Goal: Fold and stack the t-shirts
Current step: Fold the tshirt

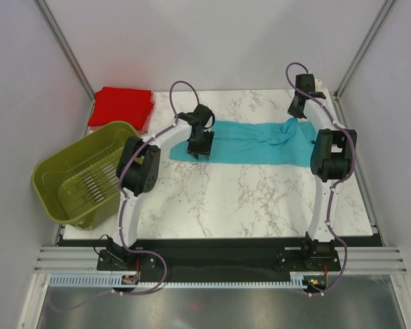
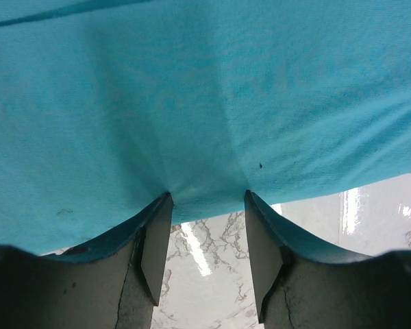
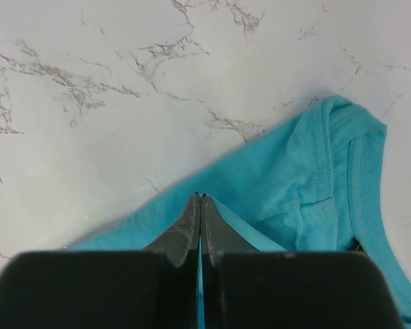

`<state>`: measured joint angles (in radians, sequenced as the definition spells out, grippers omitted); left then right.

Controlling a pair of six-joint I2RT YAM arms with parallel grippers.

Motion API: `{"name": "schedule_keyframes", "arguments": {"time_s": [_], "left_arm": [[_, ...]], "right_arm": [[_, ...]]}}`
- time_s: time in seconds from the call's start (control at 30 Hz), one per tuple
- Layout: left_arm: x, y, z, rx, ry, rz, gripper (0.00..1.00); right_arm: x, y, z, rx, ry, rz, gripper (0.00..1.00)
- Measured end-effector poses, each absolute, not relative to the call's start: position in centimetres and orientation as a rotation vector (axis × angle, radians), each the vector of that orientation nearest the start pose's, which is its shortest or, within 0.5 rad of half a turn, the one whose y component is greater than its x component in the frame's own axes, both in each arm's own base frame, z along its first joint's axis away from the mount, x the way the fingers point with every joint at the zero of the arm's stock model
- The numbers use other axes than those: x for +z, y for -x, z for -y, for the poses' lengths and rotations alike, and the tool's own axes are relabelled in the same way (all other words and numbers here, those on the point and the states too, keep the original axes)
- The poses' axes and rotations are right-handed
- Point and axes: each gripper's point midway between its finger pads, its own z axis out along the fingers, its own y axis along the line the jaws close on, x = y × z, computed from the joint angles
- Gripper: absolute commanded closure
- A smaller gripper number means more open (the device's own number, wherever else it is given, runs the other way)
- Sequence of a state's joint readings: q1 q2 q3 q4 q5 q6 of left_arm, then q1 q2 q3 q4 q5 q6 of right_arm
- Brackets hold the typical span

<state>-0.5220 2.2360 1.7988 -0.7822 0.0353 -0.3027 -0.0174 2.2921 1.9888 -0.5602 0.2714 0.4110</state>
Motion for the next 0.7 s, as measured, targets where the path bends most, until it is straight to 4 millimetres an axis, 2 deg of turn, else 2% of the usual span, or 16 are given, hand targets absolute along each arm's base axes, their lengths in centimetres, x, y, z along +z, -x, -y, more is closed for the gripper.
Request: {"name": "schedule_keyframes", "arguments": {"time_s": [0.07,0.17,0.27,0.3,0.33,0.4,0.53,0.63,0.7], "left_arm": [[2.4,-40.6,25.5,-0.247,-0.318,-2.805,0.45],[2.4,-40.6,25.5,-0.246,-0.318,-2.805,0.45],[2.3,-40.6,25.5,-0.246,-0.318,-2.805,0.45],[2.3,-40.6,25.5,-0.246,-0.318,-2.804,0.45],[2.3,-40.6,25.5,-0.246,-0.318,-2.804,0.45],[2.3,-40.6,25.5,-0.246,-0.317,-2.804,0.45],[2.3,-40.6,25.5,-0.245,-0.317,-2.804,0.45],[2.3,-40.6,25.5,-0.245,-0.317,-2.804,0.45],[2.3,-40.6,25.4,-0.244,-0.317,-2.804,0.45]], "right_arm": [[8.0,-57.7,4.2,-0.155,-0.622,-2.32,1.0],[7.0,-57.7,4.3,-0.167,-0.608,-2.338,0.93],[6.2,-57.7,4.3,-0.175,-0.602,-2.353,0.78],[6.0,-57.7,4.3,-0.176,-0.599,-2.357,0.67],[5.9,-57.7,4.3,-0.174,-0.601,-2.363,0.64],[6.2,-57.5,4.3,-0.177,-0.599,-2.372,0.58],[8.1,-57.3,4.8,-0.19,-0.679,-2.347,0.52],[9.1,-55.1,6.0,-0.219,-0.805,-2.34,0.51],[9.1,-52.2,7.1,-0.244,-0.901,-2.352,0.52]]}}
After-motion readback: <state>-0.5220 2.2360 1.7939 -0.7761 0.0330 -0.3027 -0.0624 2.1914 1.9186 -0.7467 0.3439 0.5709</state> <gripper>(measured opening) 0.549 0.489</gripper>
